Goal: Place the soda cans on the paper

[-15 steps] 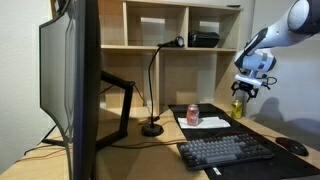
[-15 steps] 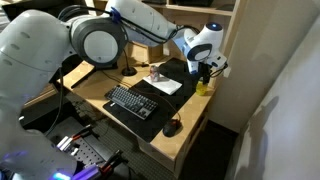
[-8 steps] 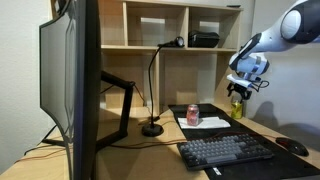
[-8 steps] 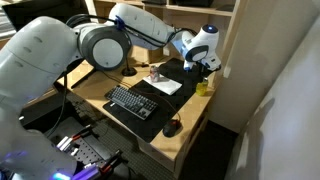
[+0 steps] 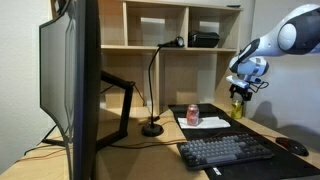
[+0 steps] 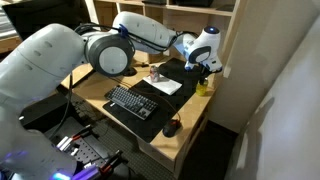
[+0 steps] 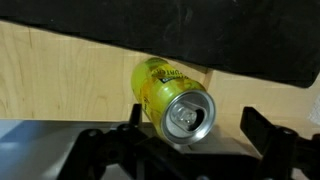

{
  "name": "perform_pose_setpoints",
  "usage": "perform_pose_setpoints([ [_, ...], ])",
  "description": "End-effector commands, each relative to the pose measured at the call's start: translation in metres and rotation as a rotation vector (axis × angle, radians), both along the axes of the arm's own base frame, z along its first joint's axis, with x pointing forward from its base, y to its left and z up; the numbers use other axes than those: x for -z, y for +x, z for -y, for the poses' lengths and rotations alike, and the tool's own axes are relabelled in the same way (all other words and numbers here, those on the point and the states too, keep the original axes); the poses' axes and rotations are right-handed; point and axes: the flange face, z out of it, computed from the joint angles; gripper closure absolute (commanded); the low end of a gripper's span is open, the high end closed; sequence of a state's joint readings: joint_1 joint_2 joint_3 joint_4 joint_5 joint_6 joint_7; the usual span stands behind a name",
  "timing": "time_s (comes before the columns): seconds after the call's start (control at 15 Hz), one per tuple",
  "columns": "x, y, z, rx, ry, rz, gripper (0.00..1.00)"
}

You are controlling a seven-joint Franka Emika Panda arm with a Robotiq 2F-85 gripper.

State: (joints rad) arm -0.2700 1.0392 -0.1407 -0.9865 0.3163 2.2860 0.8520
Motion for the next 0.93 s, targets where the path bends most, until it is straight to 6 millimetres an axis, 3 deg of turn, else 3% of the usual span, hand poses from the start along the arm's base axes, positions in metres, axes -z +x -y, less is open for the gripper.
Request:
perform_pose_setpoints([
  [0.0,0.004,0.009,0.002,0.044,-0.003,-0.011,0.00],
  [0.4,0.022,0.011,0.002,0.069,-0.017,-0.069,0.00],
  [0.47,0.023,0.011,0.001,0.066,-0.016,-0.065,0.21],
  [0.87,0.025,0.014,0.000,0.051,-0.024,-0.064,0.60],
])
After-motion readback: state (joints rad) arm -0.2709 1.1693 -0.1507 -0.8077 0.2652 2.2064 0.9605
